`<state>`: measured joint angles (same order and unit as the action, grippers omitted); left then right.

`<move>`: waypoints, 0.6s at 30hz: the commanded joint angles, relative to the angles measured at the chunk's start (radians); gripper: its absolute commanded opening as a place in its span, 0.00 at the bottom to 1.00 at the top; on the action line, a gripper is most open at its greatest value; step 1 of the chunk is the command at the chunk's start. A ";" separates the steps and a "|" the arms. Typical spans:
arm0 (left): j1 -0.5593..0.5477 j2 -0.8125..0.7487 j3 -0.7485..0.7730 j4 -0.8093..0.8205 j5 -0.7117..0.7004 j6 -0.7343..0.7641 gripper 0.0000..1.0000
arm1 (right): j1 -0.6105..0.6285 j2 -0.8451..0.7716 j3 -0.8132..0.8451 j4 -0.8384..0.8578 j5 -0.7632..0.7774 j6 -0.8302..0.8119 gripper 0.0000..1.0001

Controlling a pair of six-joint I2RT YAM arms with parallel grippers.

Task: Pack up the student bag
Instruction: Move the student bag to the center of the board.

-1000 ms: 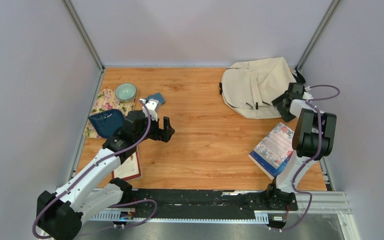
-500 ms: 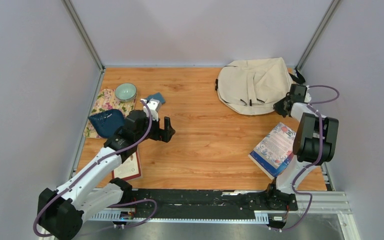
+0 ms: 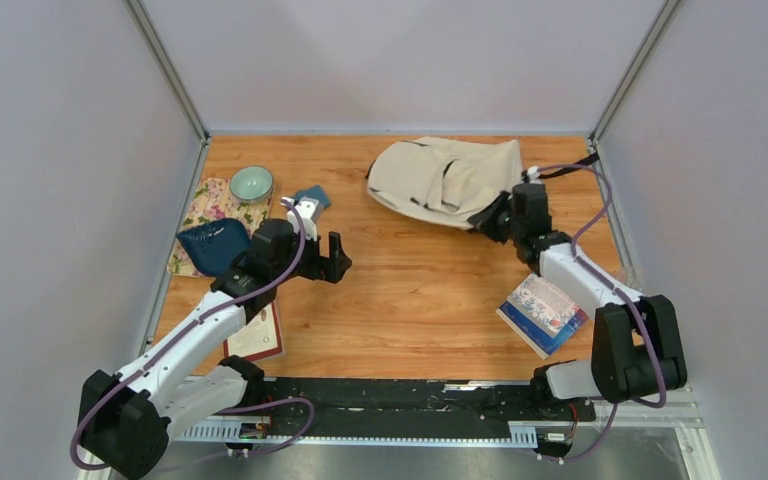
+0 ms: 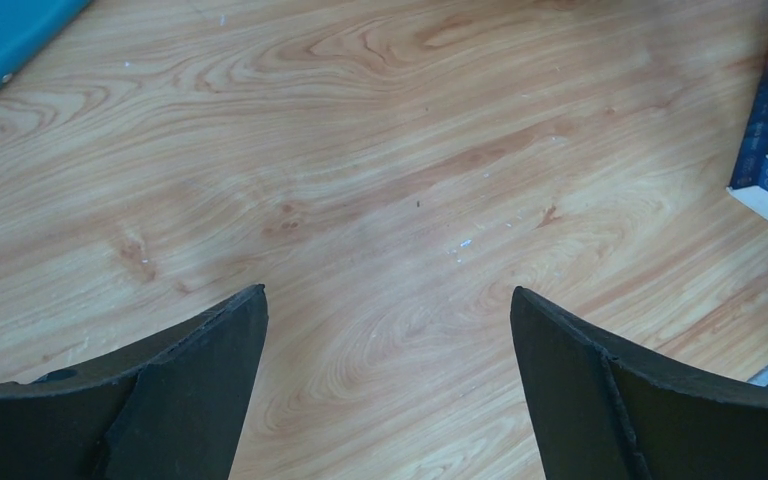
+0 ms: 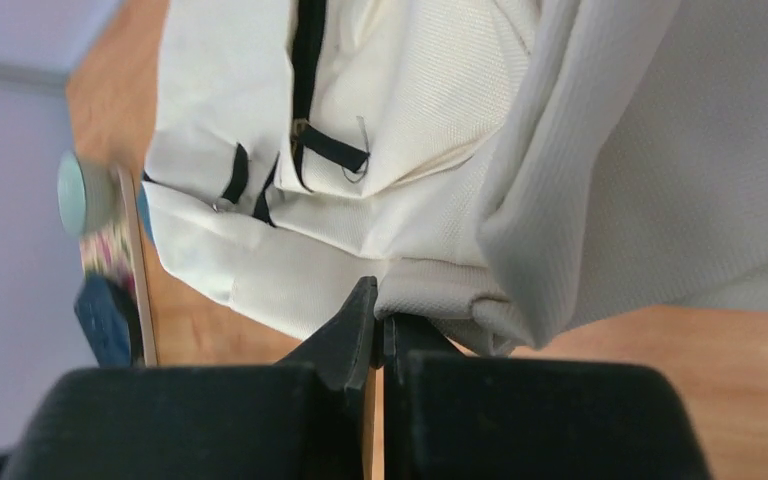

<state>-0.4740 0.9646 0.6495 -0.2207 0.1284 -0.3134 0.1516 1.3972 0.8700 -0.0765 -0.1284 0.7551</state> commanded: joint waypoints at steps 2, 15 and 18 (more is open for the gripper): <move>0.005 -0.012 0.010 0.079 0.069 -0.027 0.98 | 0.106 -0.037 -0.193 0.205 -0.079 0.095 0.00; -0.144 0.296 0.210 0.055 0.054 -0.185 0.88 | 0.129 0.060 -0.281 0.277 -0.083 0.124 0.00; -0.213 0.359 0.222 0.069 -0.028 -0.225 0.88 | 0.149 0.037 -0.330 0.314 -0.035 0.179 0.00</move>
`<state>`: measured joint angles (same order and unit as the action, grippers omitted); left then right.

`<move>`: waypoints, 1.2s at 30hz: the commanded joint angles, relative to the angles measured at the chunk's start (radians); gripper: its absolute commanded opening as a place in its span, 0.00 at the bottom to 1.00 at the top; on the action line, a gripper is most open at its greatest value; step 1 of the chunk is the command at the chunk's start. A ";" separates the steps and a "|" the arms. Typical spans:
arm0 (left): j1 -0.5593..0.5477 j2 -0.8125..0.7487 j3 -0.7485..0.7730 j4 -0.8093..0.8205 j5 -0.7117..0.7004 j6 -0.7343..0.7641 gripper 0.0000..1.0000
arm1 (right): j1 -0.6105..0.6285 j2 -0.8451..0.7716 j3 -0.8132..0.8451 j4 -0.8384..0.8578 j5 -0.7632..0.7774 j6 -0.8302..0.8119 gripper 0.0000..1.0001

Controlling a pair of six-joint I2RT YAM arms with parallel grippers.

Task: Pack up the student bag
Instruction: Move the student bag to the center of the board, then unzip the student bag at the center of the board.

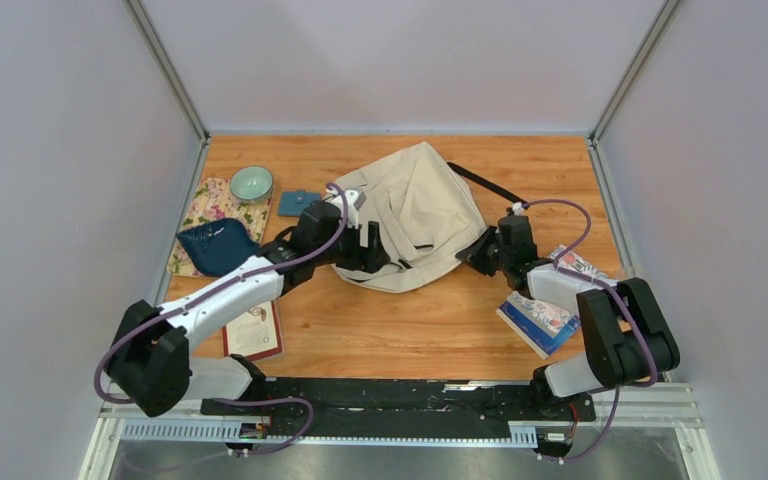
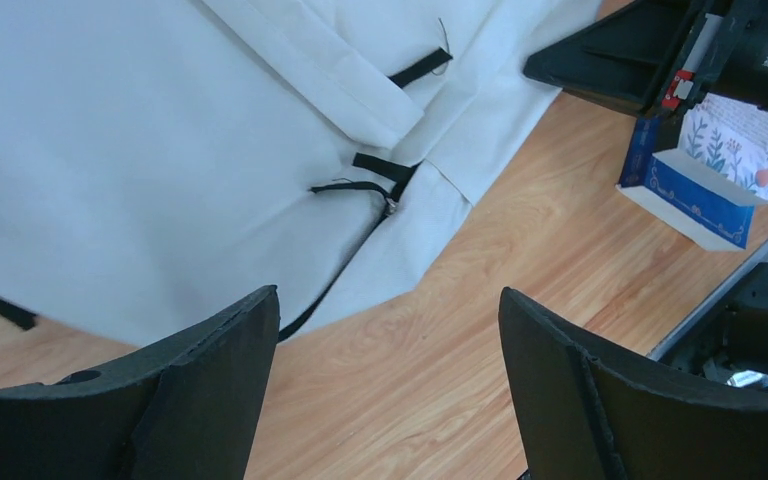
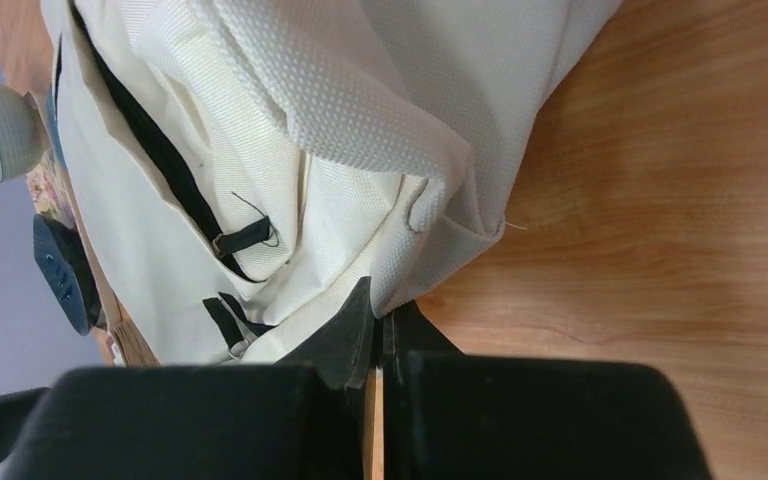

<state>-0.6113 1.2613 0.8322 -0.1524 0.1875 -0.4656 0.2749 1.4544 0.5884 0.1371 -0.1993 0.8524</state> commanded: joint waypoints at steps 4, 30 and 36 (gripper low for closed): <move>-0.114 0.142 0.030 0.056 -0.111 -0.157 0.88 | 0.070 -0.066 -0.104 0.142 0.118 0.118 0.00; -0.119 0.401 0.038 0.237 -0.111 -0.396 0.65 | 0.162 -0.247 -0.205 0.196 0.265 0.106 0.00; -0.120 0.412 0.031 0.248 -0.088 -0.406 0.57 | 0.176 -0.233 -0.194 0.197 0.276 0.100 0.00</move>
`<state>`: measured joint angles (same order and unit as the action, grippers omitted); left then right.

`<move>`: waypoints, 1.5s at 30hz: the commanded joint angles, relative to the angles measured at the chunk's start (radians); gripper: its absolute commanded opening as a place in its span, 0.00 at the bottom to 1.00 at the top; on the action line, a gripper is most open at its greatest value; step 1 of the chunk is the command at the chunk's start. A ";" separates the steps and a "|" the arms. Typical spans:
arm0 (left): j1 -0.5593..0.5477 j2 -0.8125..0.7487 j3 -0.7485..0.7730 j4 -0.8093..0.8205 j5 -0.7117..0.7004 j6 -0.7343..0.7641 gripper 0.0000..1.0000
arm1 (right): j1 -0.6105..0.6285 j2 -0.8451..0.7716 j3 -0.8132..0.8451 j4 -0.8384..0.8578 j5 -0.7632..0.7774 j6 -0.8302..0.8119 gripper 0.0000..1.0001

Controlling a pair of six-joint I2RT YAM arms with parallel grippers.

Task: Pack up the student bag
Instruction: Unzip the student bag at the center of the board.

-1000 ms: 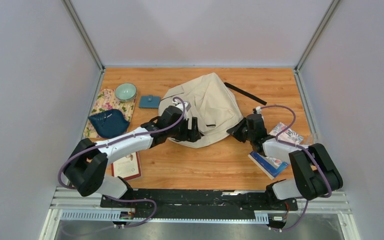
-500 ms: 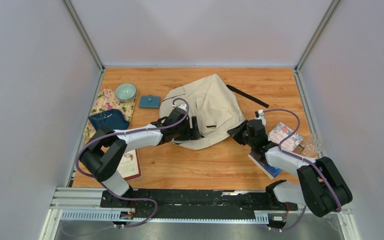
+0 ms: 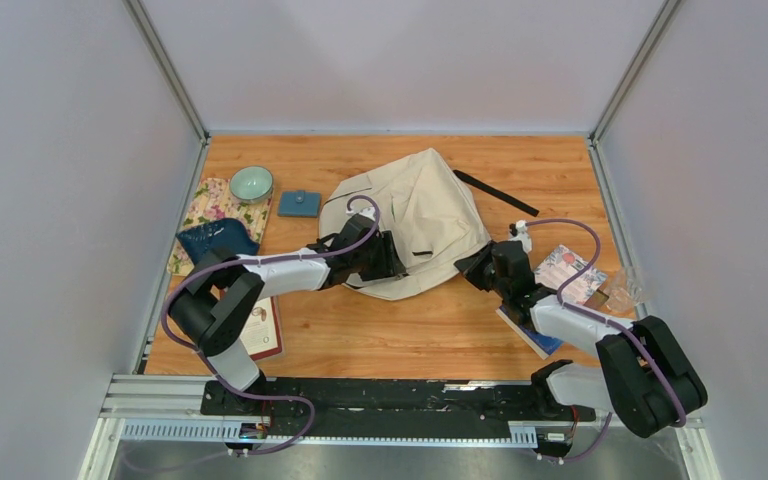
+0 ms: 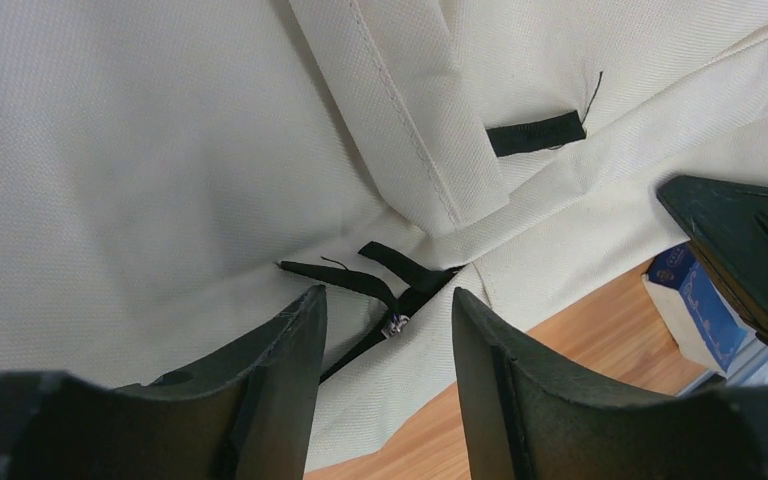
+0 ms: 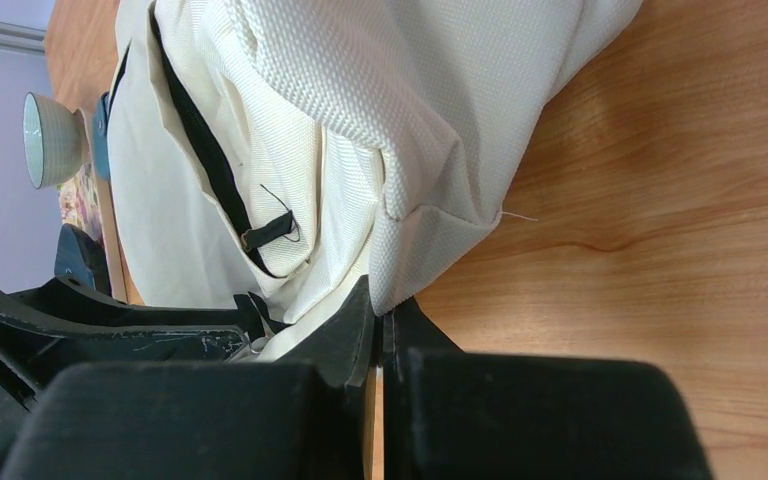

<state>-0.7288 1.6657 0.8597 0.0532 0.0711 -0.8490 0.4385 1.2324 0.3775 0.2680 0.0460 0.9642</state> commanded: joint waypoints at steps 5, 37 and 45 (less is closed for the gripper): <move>-0.001 0.014 -0.010 0.042 0.038 -0.021 0.55 | 0.028 -0.002 0.024 0.059 0.051 -0.015 0.00; -0.004 0.071 -0.004 0.051 0.022 -0.002 0.32 | 0.071 0.029 0.055 0.028 0.106 -0.024 0.00; -0.003 0.091 0.018 0.042 0.025 0.005 0.00 | 0.074 0.033 0.064 0.004 0.129 -0.030 0.00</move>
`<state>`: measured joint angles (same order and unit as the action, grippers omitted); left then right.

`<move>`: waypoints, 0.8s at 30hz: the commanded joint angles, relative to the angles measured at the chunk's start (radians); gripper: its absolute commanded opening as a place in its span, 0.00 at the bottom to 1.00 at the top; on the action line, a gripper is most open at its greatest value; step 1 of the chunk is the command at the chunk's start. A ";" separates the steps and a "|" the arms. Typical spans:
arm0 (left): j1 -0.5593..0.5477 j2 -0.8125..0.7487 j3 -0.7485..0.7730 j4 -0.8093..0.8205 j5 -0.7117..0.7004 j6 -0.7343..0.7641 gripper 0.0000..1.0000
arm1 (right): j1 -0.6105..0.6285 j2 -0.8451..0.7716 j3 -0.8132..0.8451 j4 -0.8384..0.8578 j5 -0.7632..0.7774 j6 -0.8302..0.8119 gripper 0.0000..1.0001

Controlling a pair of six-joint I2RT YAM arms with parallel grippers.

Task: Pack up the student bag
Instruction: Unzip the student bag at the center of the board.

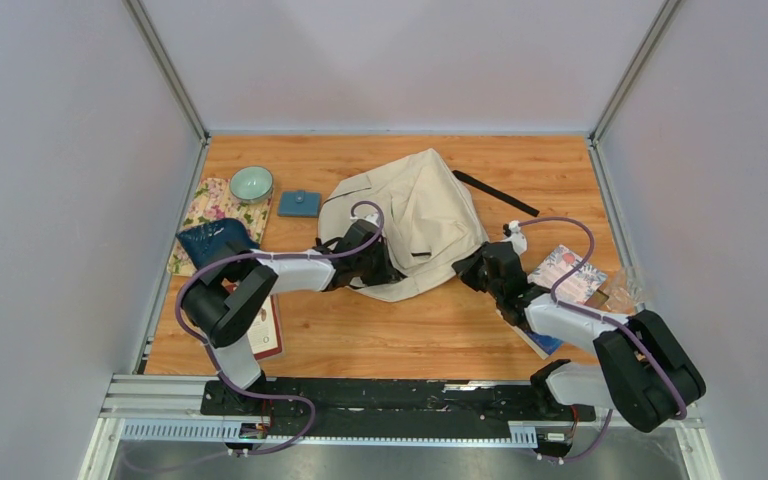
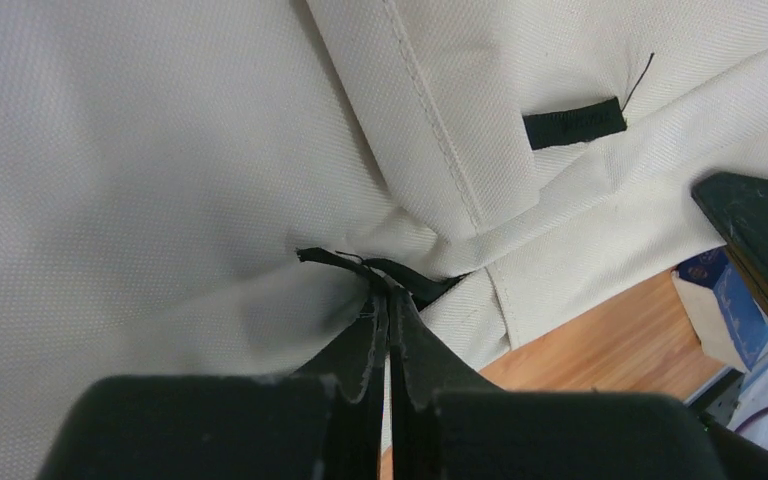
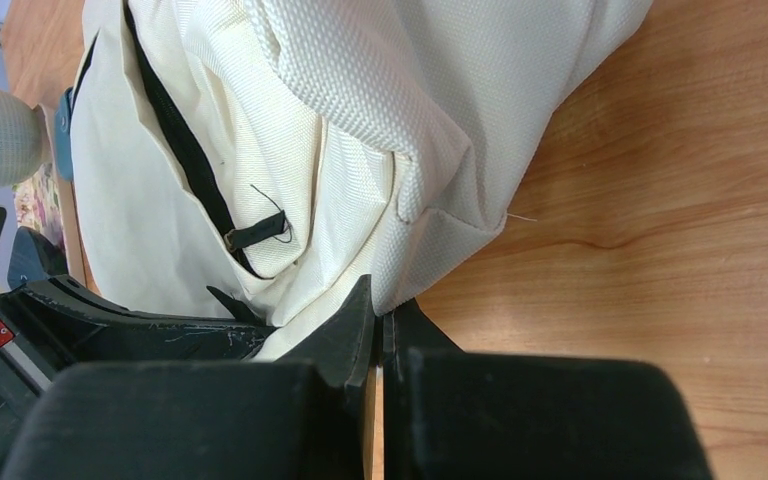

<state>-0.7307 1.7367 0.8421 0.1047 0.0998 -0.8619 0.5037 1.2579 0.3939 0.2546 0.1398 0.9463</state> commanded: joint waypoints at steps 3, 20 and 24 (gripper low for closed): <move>-0.003 0.014 0.029 -0.013 0.026 0.052 0.00 | -0.002 0.017 0.080 -0.043 0.061 -0.024 0.00; -0.003 -0.298 -0.178 -0.129 -0.134 0.343 0.00 | -0.237 0.172 0.094 0.021 -0.227 -0.064 0.00; -0.003 -0.307 -0.192 -0.112 -0.077 0.359 0.00 | -0.241 0.169 0.128 -0.026 -0.267 -0.083 0.35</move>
<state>-0.7372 1.4525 0.6750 0.0414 0.0177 -0.5827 0.2787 1.4261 0.4774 0.2214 -0.0944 0.8944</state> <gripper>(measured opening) 0.007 0.175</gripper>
